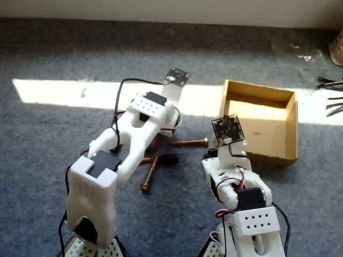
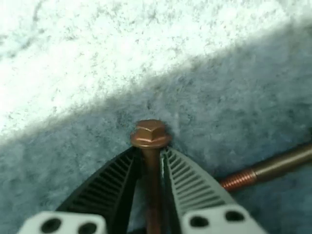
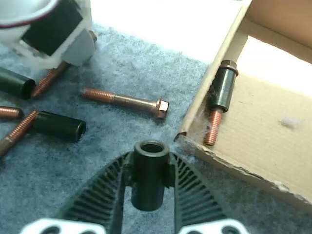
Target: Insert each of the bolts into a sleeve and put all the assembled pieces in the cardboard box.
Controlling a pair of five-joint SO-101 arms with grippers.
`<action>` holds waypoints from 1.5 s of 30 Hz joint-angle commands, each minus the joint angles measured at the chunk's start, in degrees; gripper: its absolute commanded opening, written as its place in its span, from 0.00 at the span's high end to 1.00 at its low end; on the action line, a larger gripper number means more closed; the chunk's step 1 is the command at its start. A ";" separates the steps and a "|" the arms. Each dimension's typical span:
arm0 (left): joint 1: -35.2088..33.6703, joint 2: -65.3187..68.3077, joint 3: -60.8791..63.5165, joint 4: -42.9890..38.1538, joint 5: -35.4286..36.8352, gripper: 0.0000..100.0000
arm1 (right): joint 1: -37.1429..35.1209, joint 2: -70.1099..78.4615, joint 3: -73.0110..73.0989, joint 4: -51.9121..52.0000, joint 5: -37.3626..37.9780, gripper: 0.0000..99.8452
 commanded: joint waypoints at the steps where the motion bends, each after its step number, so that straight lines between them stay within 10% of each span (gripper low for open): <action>1: 1.10 -0.13 -1.01 -1.41 -4.57 0.99 | 0.04 -1.10 -0.31 -1.71 0.79 0.99; 45: -8.13 -16.84 -2.95 2.20 -9.14 0.99 | -3.03 -1.10 1.80 -4.09 0.79 0.99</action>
